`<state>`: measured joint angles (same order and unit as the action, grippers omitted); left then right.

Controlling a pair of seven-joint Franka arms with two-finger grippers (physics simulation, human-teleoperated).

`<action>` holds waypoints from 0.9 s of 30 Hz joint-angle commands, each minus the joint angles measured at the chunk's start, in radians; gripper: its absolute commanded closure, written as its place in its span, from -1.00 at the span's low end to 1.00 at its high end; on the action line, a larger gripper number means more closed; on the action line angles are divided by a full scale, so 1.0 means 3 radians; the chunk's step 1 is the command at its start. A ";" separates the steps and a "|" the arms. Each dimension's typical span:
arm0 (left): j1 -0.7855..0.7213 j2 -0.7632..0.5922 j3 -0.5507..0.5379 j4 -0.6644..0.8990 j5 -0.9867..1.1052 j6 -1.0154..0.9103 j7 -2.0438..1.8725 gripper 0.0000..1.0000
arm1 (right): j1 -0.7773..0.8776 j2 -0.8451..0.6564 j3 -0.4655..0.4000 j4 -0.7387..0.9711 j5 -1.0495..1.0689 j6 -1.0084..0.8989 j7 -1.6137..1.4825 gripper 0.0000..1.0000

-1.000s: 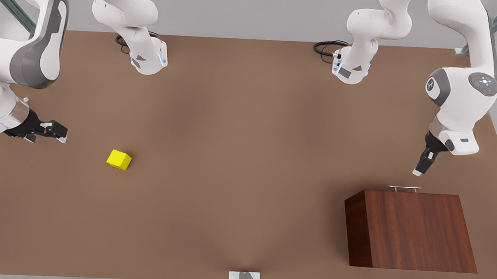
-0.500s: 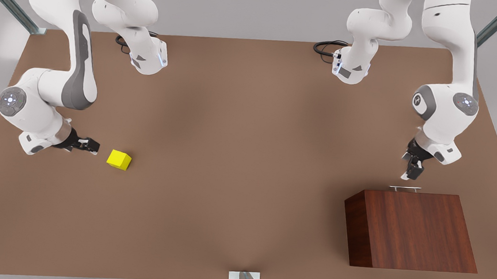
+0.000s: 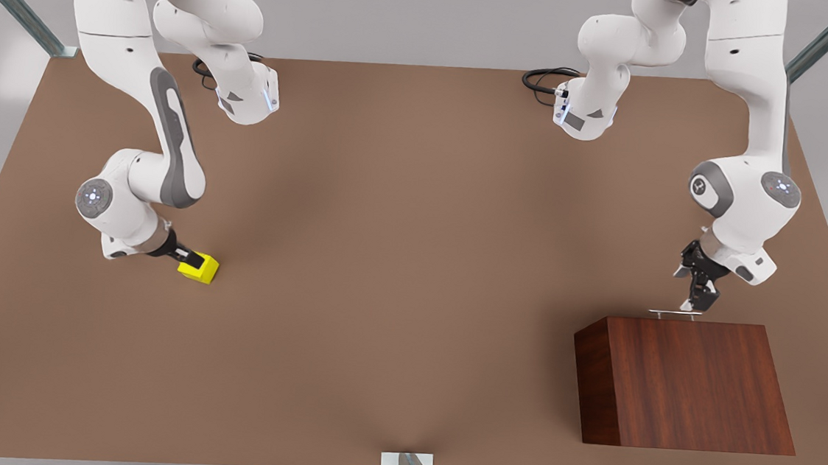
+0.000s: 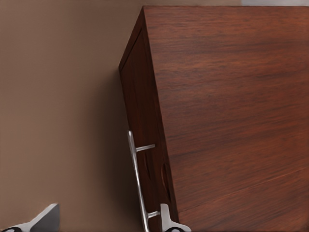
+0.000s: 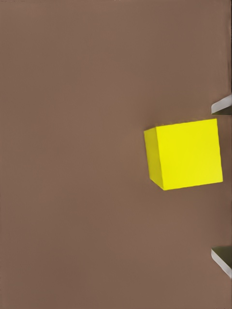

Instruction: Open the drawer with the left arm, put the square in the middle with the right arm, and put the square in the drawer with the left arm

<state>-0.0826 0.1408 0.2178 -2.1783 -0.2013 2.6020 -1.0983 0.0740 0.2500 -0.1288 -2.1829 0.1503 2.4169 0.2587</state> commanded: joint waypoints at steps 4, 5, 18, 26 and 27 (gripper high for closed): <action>0.0030 0.0073 0.0005 0.0000 -0.0188 0.0071 0.0000 -1.00 | -0.0012 0.0082 -0.0015 -0.0036 0.0000 0.0109 -0.0008 -1.00; 0.0050 0.0093 0.0005 0.0000 -0.0188 0.0076 0.0005 -1.00 | -0.0006 0.0087 -0.0015 -0.0036 0.0000 0.0104 -0.0008 -1.00; 0.0112 0.0267 0.0031 0.0005 -0.0208 0.0188 0.0005 -1.00 | -0.0047 0.0291 -0.0036 -0.0072 0.0097 0.0176 -0.0106 -1.00; 0.0107 0.0313 0.0026 0.0015 -0.0208 0.0209 0.0005 -1.00 | -0.0032 0.0430 -0.0036 -0.0087 0.0097 0.0278 -0.0106 -1.00; 0.0107 0.0318 0.0026 0.0015 -0.0208 0.0214 0.0005 -1.00 | -0.0032 0.0450 -0.0036 -0.0097 0.0097 0.0288 -0.0106 -1.00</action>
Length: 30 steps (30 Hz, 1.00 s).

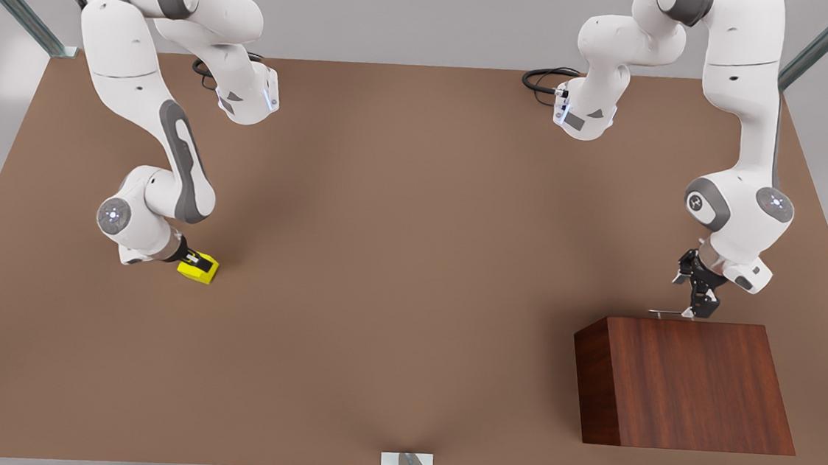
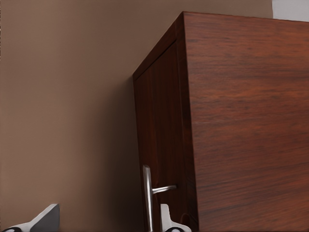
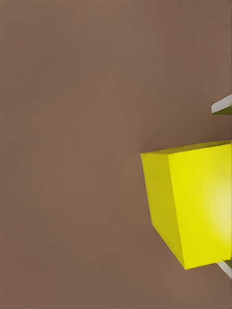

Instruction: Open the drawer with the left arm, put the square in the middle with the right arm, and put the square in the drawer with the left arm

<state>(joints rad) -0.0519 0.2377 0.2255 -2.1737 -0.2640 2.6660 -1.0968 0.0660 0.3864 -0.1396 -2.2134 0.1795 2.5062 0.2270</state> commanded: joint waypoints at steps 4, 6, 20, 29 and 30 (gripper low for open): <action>-0.0006 0.0021 -0.0005 -0.0005 0.0000 -0.0005 0.0000 -1.00 | 0.0005 0.0026 0.0000 -0.0026 0.0000 0.0011 0.0000 -1.00; -0.0011 0.0041 -0.0020 -0.0005 0.0000 -0.0005 0.0000 -1.00 | 0.0005 0.0026 0.0000 -0.0026 0.0000 0.0011 -0.0005 -0.85; -0.0037 0.0077 -0.0036 -0.0005 0.0000 -0.0051 0.0000 -1.00 | 0.0005 0.0072 0.0005 -0.0011 0.0046 0.0114 -0.0056 -0.34; -0.0037 -0.0010 -0.0031 -0.0036 0.0011 -0.0266 0.0020 -1.00 | 0.0348 -0.0117 0.0056 0.0051 0.0041 0.0073 -0.0107 -0.33; -0.0037 -0.0020 -0.0031 -0.0046 0.0011 -0.0271 0.0020 -1.00 | 0.0460 -0.0117 0.0056 0.0097 0.0041 0.0073 -0.0097 -0.33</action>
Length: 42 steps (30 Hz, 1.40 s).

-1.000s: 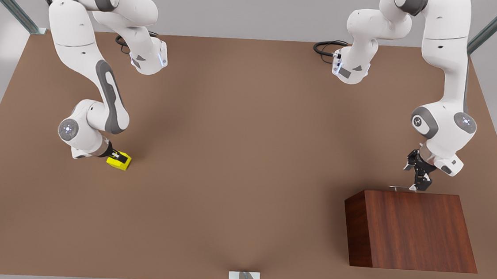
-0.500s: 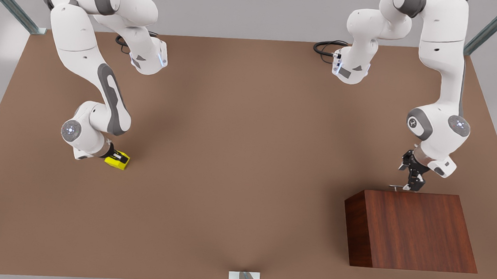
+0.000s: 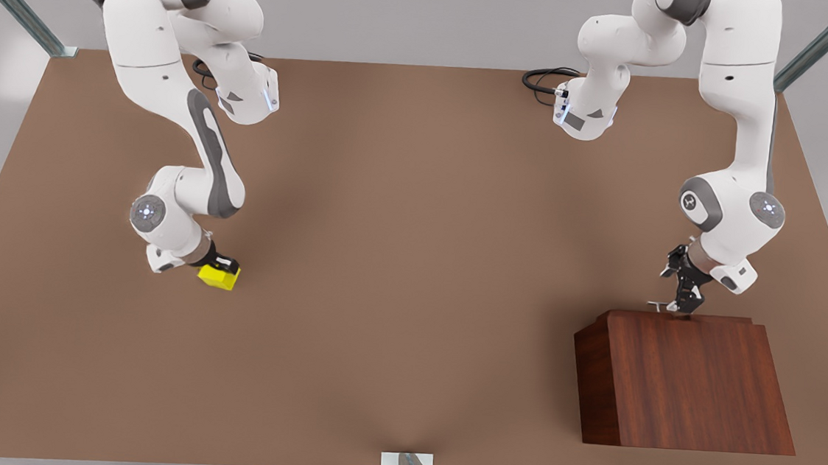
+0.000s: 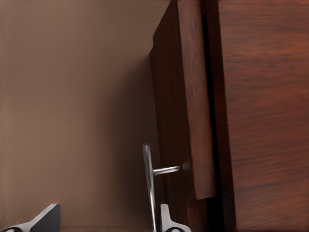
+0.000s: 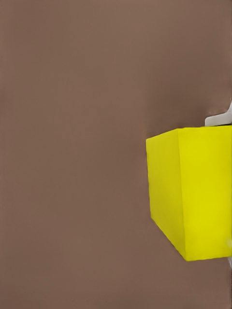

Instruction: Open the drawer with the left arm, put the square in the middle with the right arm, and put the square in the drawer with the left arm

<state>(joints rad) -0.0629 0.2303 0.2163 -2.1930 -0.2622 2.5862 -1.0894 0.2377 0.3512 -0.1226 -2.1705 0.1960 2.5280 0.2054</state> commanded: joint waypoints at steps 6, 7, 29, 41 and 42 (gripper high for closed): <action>0.0000 -0.0031 0.0005 -0.0053 0.0010 -0.0025 0.0016 -1.00 | 0.0808 0.0281 0.0000 0.0582 0.0113 -0.0138 0.1268 -0.33; 0.0000 -0.0077 0.0010 -0.0125 0.0010 -0.0025 0.0021 -1.00 | 0.0982 0.0363 -0.0011 0.0771 0.0405 -0.0306 0.1366 -0.33; 0.0000 -0.0358 0.0097 -0.0442 0.0015 -0.0030 0.0026 -1.00 | 0.1954 0.2286 0.0163 0.3640 0.0062 -0.0250 0.4291 -0.35; -0.0005 -0.0573 0.0153 -0.0636 0.0030 -0.0163 0.0037 -1.00 | 0.1943 0.1872 0.0179 0.3354 -0.0162 -0.0256 0.4260 -1.00; -0.0010 -0.0578 0.0153 -0.0636 0.0030 -0.0168 0.0037 -1.00 | 0.1887 0.1592 0.0184 0.3064 -0.0214 -0.0266 0.4052 -1.00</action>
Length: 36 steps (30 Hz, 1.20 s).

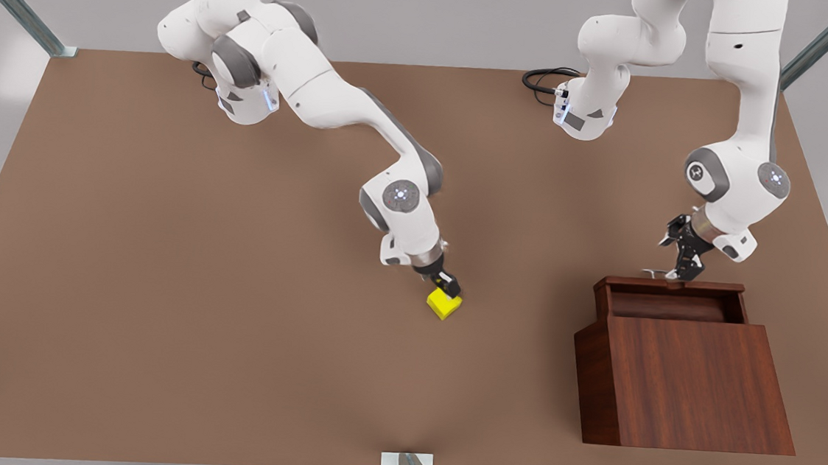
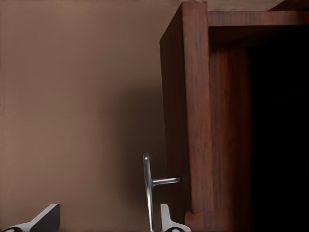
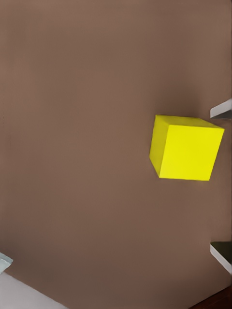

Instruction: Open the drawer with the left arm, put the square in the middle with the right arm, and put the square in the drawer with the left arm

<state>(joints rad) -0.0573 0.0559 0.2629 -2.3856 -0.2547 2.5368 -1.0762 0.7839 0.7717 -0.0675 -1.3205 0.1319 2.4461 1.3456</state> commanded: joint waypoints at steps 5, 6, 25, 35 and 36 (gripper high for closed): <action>-0.0029 -0.0033 0.0024 -0.0035 0.0010 0.0001 -0.0002 -1.00 | -0.1135 -0.1431 0.0005 -0.1013 0.0000 -0.1199 -0.2383 -1.00; -0.0024 -0.0038 0.0034 -0.0040 0.0010 0.0001 -0.0002 -1.00 | -0.1436 -0.1646 0.0010 -0.1034 0.0000 -0.1587 -0.2915 -1.00; -0.0284 -0.0595 0.0131 -0.0179 0.0501 -0.0341 0.0049 -1.00 | -0.2741 -0.1979 0.0276 -0.0604 -0.0368 -0.2365 -0.4450 -1.00; -0.1425 0.0131 0.0039 0.1494 0.0558 -0.1170 0.1741 -1.00 | -0.2787 -0.1969 0.0276 -0.0553 -0.0343 -0.2360 -0.4445 -1.00; -0.1491 0.0274 -0.0012 0.1698 0.0563 -0.1272 0.1762 -1.00 | -0.2787 -0.1938 0.0276 -0.0512 -0.0337 -0.2360 -0.4445 -1.00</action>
<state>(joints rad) -0.5300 0.1653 0.2350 -1.8290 -0.0915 2.1324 -0.5491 -0.0524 0.1915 0.0153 -1.4742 0.0307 1.7380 0.0123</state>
